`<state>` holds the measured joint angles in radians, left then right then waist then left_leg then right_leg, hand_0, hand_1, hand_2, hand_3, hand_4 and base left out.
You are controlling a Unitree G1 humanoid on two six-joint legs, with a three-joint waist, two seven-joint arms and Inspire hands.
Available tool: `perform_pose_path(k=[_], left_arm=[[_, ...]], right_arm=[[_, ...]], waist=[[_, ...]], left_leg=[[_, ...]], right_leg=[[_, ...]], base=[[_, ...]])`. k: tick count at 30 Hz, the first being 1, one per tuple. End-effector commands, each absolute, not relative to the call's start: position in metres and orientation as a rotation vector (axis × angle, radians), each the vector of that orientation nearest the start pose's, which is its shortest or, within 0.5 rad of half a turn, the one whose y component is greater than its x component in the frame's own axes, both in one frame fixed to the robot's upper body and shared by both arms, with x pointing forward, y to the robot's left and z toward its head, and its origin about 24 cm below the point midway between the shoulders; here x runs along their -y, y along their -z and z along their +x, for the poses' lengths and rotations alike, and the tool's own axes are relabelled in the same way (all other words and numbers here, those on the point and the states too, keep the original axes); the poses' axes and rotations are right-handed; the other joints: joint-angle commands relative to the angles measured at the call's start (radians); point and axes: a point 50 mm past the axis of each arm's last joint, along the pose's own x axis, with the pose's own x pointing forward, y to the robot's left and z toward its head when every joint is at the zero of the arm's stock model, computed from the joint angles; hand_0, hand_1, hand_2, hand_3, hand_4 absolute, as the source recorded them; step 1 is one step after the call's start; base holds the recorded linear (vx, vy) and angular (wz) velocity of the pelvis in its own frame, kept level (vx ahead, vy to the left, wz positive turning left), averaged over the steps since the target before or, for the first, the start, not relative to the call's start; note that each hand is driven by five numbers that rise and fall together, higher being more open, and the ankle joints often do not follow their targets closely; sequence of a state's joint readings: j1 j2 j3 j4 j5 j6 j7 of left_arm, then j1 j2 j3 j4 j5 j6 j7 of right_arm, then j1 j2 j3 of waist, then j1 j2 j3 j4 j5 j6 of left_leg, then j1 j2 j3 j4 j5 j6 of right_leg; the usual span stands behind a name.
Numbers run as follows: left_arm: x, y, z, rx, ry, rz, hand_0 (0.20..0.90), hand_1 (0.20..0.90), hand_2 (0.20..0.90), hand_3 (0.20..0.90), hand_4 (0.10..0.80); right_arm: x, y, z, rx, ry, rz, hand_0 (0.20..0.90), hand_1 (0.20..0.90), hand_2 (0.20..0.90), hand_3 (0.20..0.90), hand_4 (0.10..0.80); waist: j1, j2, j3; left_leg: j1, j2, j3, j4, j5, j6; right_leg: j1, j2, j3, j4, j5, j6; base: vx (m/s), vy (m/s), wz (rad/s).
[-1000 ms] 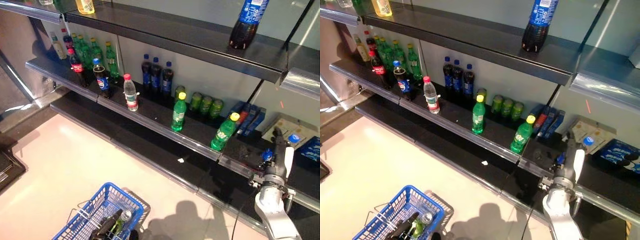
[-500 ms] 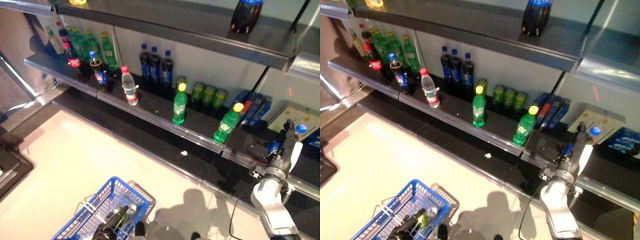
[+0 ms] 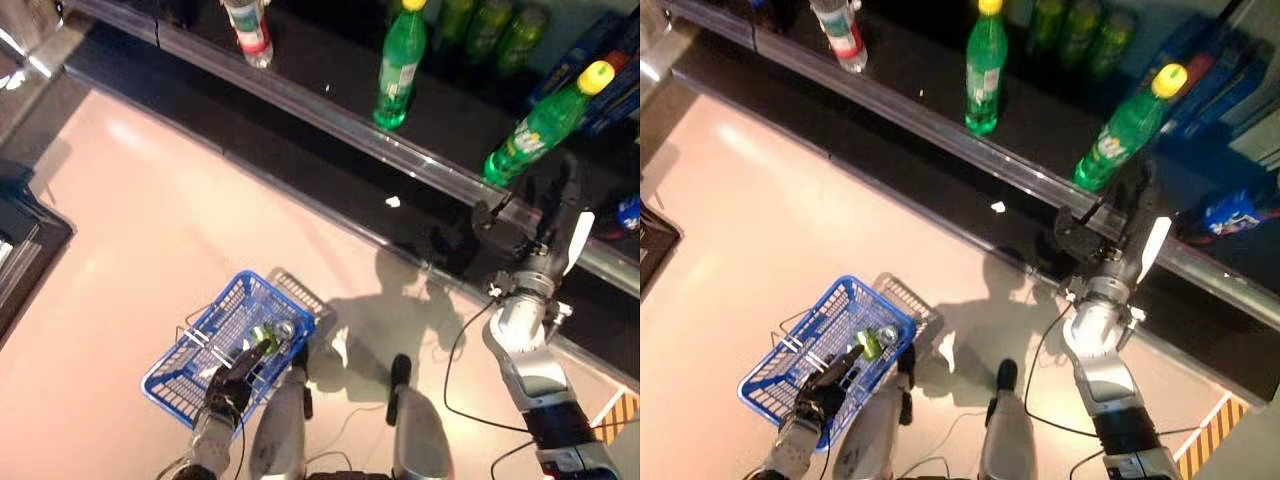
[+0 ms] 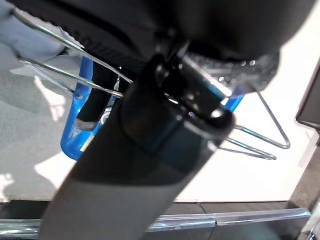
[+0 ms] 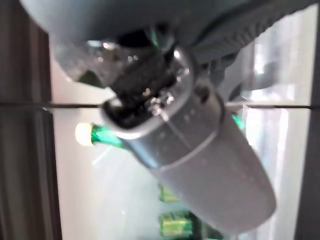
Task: Pick up the drink and place into the basket.
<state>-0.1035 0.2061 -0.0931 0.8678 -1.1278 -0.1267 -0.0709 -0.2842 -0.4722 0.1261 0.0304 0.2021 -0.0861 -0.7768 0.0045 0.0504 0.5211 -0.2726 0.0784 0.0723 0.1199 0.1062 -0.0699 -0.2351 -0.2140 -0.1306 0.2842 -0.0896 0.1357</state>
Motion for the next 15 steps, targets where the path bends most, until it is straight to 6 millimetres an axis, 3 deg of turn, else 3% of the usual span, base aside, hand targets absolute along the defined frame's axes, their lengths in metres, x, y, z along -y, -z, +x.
perform_pose_path(k=[1, 8, 12, 15], left_arm=[[-0.182, 0.105, 0.19, -0.519, -0.288, -0.88, 0.3, 0.3, 0.3, 0.2, 0.1], [-0.182, 0.104, 0.192, -0.512, -0.281, -0.88, 0.3, 0.3, 0.3, 0.2, 0.1], [-0.174, 0.094, 0.207, -0.48, -0.223, -0.878, 0.3, 0.3, 0.3, 0.2, 0.1], [-0.174, 0.092, 0.209, -0.476, -0.211, -0.876, 0.3, 0.3, 0.3, 0.2, 0.1]], right_arm=[[0.227, -0.203, 0.288, 0.717, 0.711, -0.103, 0.9, 0.9, 0.9, 0.9, 0.8], [0.227, -0.207, 0.29, 0.718, 0.716, -0.078, 0.9, 0.9, 0.9, 0.9, 0.8], [0.228, -0.239, 0.3, 0.784, 0.782, -0.013, 0.9, 0.9, 0.9, 0.9, 0.8], [0.229, -0.25, 0.302, 0.799, 0.794, 0.016, 0.9, 0.9, 0.9, 0.9, 0.8]], waist=[[0.01, -0.006, -0.014], [0.012, -0.005, -0.005], [0.03, 0.017, -0.001], [0.035, 0.024, -0.001]], left_leg=[[-0.019, 0.006, -0.077, 0.152, -0.109, 0.008], [-0.031, 0.003, -0.077, 0.158, -0.108, 0.011], [-0.131, -0.008, -0.077, 0.177, -0.095, 0.021], [-0.153, -0.016, -0.082, 0.182, -0.092, 0.025]], right_leg=[[-0.053, -0.008, -0.006, 0.031, 0.072, -0.062], [-0.063, -0.007, -0.005, 0.035, 0.073, -0.063], [-0.158, -0.002, -0.001, 0.063, 0.074, -0.07], [-0.18, 0.0, 0.001, 0.07, 0.075, -0.072]], base=[[-0.094, 0.005, -0.03], [-0.014, 0.002, -0.01], [-0.02, -0.014, -0.13], [-0.005, -0.004, -0.03]])
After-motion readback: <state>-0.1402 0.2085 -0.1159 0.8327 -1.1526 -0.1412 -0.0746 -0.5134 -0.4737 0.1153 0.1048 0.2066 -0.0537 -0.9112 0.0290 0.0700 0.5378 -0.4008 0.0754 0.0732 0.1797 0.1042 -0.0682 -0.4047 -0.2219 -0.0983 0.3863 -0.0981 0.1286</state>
